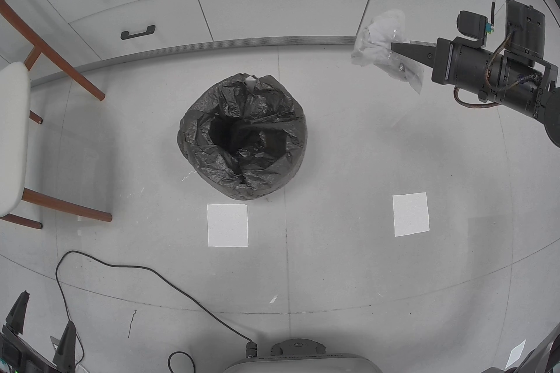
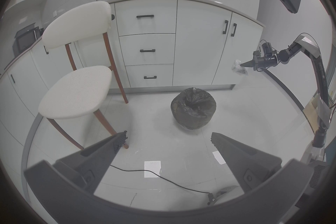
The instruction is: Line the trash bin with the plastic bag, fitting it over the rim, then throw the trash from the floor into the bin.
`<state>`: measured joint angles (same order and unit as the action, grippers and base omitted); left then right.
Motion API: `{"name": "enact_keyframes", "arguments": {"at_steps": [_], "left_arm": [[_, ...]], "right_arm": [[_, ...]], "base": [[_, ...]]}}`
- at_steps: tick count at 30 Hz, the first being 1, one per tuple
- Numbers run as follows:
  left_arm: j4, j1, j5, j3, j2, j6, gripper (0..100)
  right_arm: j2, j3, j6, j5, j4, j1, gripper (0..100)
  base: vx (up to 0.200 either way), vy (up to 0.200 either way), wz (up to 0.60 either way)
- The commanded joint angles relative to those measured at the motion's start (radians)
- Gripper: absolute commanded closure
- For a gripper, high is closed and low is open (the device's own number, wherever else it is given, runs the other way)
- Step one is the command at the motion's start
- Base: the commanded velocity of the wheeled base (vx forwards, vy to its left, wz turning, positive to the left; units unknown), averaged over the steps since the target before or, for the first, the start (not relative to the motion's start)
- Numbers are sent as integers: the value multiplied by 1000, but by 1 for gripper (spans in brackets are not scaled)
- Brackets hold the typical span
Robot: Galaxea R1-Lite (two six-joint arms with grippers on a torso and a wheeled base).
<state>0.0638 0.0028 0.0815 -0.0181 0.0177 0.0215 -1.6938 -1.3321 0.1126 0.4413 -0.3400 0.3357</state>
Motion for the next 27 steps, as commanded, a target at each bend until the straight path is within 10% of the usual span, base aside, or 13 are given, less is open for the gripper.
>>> {"name": "enact_keyframes", "arguments": {"at_steps": [1, 27], "left_arm": [[1, 0, 0, 18, -18, 2, 0], [1, 0, 27, 18, -18, 20, 0]], "right_arm": [[2, 10, 2, -3, -1, 34, 100], [-139, -108, 27, -46, -7, 193, 100]], "base": [[0, 200, 0], [0, 15, 0]]}}
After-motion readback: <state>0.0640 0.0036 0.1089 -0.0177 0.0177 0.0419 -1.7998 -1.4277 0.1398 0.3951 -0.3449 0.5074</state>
